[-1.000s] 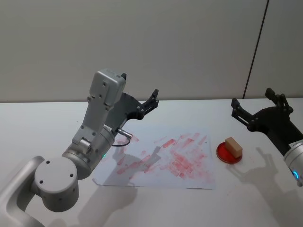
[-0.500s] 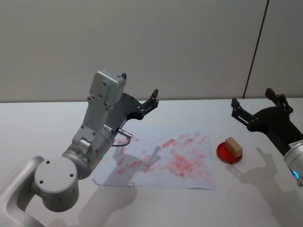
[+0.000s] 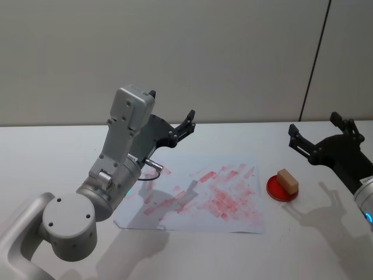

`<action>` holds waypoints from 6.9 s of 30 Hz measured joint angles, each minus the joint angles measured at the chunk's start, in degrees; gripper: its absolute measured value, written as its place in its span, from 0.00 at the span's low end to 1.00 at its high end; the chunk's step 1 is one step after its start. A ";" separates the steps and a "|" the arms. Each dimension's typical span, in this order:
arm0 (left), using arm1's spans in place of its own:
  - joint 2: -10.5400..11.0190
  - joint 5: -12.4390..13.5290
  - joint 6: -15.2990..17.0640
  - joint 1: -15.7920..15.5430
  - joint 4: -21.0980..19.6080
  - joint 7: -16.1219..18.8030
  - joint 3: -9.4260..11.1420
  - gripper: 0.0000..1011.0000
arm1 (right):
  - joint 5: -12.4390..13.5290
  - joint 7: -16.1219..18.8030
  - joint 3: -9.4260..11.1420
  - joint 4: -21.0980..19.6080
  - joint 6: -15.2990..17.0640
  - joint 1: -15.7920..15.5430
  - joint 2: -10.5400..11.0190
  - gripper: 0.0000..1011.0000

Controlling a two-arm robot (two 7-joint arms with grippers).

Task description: Use the one hand to pick up the stamp and affix it onto the A4 paper.

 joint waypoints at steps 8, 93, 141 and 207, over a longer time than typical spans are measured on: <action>0.00 0.00 0.00 0.00 0.00 0.00 0.00 0.99 | -0.41 0.46 0.34 0.51 1.46 0.25 0.39 0.99; 0.00 0.00 0.00 0.00 0.00 0.00 0.00 0.99 | -13.56 0.72 -4.02 14.81 15.08 6.74 -6.49 0.40; 0.00 0.00 0.00 0.00 0.00 0.00 0.00 0.99 | -10.84 14.70 -7.19 10.43 11.34 10.79 -10.72 0.20; 0.00 0.00 0.00 0.00 0.00 0.00 0.00 0.99 | -10.73 16.79 -6.57 12.35 13.31 14.18 -10.38 0.20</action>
